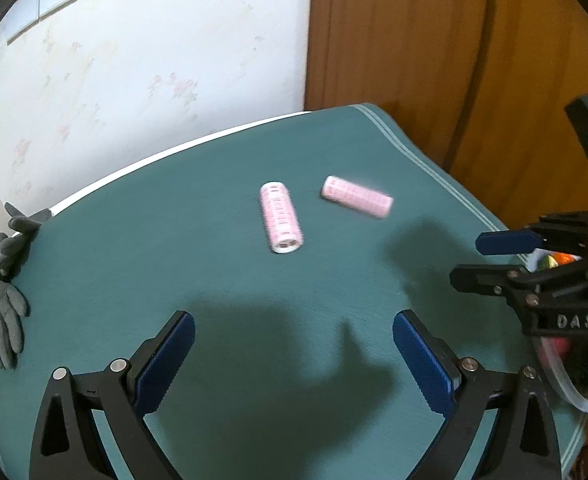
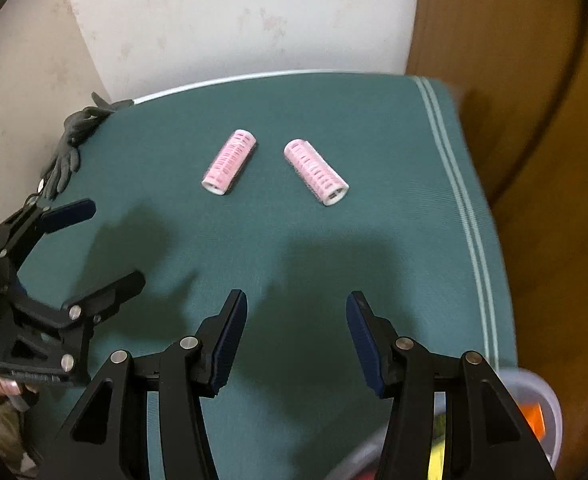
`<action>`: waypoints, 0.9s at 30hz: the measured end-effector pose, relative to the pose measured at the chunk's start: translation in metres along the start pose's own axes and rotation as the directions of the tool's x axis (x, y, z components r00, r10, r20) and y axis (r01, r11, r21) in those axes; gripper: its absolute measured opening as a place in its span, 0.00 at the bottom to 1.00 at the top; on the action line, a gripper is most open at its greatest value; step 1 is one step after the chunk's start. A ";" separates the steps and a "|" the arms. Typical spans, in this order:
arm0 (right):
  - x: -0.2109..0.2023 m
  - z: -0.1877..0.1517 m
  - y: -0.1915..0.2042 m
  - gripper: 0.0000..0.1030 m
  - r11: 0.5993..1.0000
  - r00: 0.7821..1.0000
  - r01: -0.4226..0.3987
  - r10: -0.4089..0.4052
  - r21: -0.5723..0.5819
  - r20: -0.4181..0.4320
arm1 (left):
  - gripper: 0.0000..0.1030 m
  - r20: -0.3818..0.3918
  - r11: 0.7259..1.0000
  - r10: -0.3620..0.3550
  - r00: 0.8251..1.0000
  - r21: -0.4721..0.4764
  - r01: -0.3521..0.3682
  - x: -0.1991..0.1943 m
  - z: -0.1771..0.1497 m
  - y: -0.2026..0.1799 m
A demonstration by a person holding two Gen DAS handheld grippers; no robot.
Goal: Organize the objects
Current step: 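Open both grippers and withdraw them toward the two pink rollers, then grasp one pink roller with the right gripper while the left grasps the other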
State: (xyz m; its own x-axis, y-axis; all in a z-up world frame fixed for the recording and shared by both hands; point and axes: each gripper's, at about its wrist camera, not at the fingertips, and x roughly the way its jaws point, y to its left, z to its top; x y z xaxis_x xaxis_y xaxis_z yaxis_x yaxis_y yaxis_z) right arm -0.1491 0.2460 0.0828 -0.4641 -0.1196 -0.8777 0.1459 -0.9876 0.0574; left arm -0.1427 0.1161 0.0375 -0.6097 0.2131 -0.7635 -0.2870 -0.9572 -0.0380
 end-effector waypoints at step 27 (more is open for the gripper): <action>0.104 0.100 -0.023 0.47 0.984 0.988 -0.124 0.110 -0.128 -0.110 | 0.91 -0.063 0.990 0.029 0.998 -0.138 -0.037 0.069 0.033 0.020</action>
State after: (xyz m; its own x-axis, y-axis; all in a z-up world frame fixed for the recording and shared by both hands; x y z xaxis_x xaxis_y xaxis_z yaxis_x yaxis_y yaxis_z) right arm -0.2880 0.2463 0.0380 -0.3466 -0.2160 -0.9128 0.3132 -0.9439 0.1044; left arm -0.2150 0.1177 0.0053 -0.5703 0.1728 -0.8031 -0.1596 -0.9823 -0.0980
